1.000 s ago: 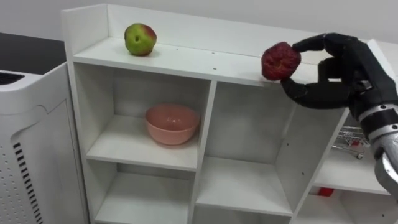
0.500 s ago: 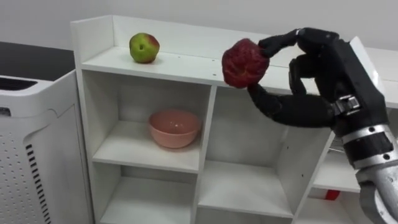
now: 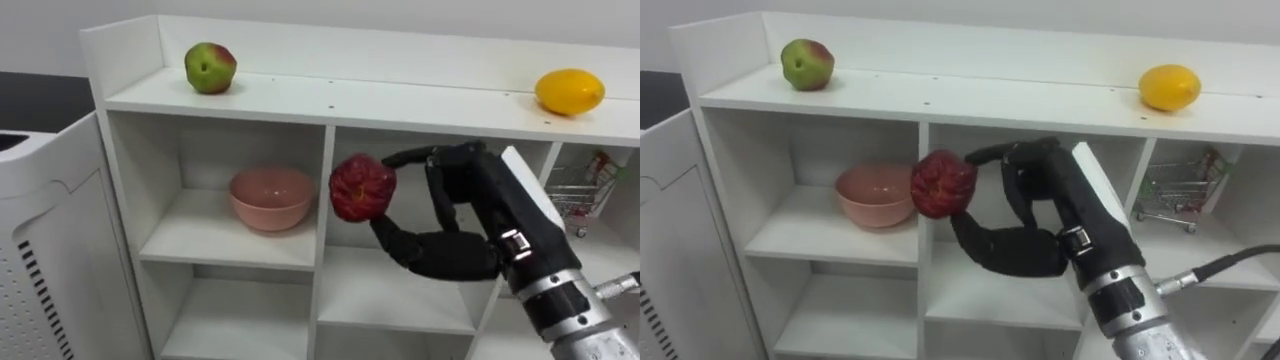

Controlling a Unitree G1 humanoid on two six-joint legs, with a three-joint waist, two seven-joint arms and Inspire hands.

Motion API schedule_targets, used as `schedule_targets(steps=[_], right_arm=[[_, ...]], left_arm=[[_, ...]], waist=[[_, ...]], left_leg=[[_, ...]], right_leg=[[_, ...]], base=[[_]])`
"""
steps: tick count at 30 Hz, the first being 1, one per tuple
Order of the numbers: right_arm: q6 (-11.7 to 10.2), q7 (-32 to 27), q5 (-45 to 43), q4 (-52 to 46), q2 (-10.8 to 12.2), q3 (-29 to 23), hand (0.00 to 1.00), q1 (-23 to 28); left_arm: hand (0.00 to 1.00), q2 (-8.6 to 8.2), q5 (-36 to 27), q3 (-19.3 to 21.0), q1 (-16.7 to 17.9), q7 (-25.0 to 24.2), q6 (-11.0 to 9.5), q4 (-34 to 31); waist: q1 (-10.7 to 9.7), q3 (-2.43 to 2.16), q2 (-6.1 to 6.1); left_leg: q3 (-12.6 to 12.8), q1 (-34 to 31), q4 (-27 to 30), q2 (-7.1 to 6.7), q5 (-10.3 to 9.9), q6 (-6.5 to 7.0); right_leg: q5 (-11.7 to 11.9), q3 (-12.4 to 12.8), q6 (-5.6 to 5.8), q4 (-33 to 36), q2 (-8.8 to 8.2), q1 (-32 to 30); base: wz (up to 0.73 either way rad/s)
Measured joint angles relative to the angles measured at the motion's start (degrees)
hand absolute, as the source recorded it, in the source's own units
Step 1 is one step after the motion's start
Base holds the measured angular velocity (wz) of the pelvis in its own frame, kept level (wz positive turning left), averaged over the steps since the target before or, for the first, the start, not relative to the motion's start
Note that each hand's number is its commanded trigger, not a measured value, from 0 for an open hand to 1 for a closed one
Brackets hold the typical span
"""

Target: Arrange fruit in the closet

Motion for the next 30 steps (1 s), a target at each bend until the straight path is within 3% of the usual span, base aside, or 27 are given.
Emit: schedule_targets(steps=[3, 12, 15, 18, 20, 22, 25, 30], right_arm=[[0.08, -1.39, -0.45, 2.55, 1.61, 0.06, 1.00, 2.05], [-0.20, -1.79, -0.23, 5.06, 2.13, 0.64, 1.00, 4.14], [-1.17, -2.88, -2.65, 11.90, 4.46, 0.60, 1.00, 3.96], [-1.24, -4.76, -6.32, 17.30, 6.68, 0.62, 1.00, 3.96], [-1.24, -5.48, -7.73, 21.29, 7.57, 0.59, 1.00, 3.75], [-1.26, -6.12, -9.06, 25.64, 8.44, 0.58, 1.00, 2.63], [-1.23, -6.88, -9.13, 27.80, 9.34, 0.59, 1.00, 1.29], [-1.24, -7.87, -8.20, 29.54, 9.55, 0.68, 1.00, 0.57]], left_arm=[[0.00, -0.02, -0.70, -0.89, -0.15, 0.00, 0.02, 0.02], [0.00, 0.11, -4.14, -3.68, -1.06, 0.17, -0.16, 0.07], [0.00, 0.01, -4.95, -4.49, -2.46, 0.78, -1.09, 1.62], [0.00, -0.03, -7.65, -5.78, -4.06, 2.61, -1.70, 3.86], [0.00, -0.34, -7.72, -6.40, -4.47, 3.08, -1.96, 5.43], [0.00, -0.82, -8.71, -6.91, -6.04, 3.67, -2.47, 9.45], [0.00, -0.87, -11.24, -6.85, -6.34, 4.01, -2.41, 10.16], [0.00, -0.82, -15.45, -7.07, -6.30, 4.15, -2.20, 9.99]], waist=[[0.03, 0.11, 0.16], [-1.40, 0.27, 0.82], [-1.28, 0.32, 0.80], [-1.42, 0.84, 1.05], [-1.16, 1.13, 1.38], [-1.00, 1.82, 2.21], [-0.80, 2.12, 2.37], [0.16, 2.54, 1.75]], left_leg=[[-0.02, -0.25, 0.07, 0.00, 0.00, 0.00], [0.05, -3.92, 1.51, 0.05, 0.02, 0.01], [0.06, -5.17, 3.20, 0.26, 0.01, 0.00], [0.08, -9.80, 7.51, 0.42, -0.03, -0.01], [0.33, -12.61, 10.79, 0.42, -0.53, 0.04], [0.96, -17.61, 17.18, 0.27, -2.66, 0.00], [1.68, -25.38, 26.20, -0.13, -6.45, 0.01], [1.44, -34.23, 36.06, -0.53, -10.05, -0.41]], right_leg=[[0.00, -0.12, 0.00, 0.00, -0.03, -0.18], [0.09, -0.01, -0.16, 1.44, -0.17, -4.10], [0.09, -0.07, -0.14, 3.52, -0.27, -5.58], [-0.24, 0.02, -0.60, 8.80, -0.87, -10.71], [-1.26, 0.22, -1.13, 12.87, -1.64, -14.04], [-3.74, 0.24, -1.51, 20.15, -2.82, -19.40], [-8.23, 0.30, -2.12, 29.75, -4.56, -27.50], [-13.44, 1.46, -3.53, 40.22, -6.14, -36.44]], base=[[0.00], [0.00], [0.02], [-0.02], [-0.04], [0.00], [-0.04], [0.03]])
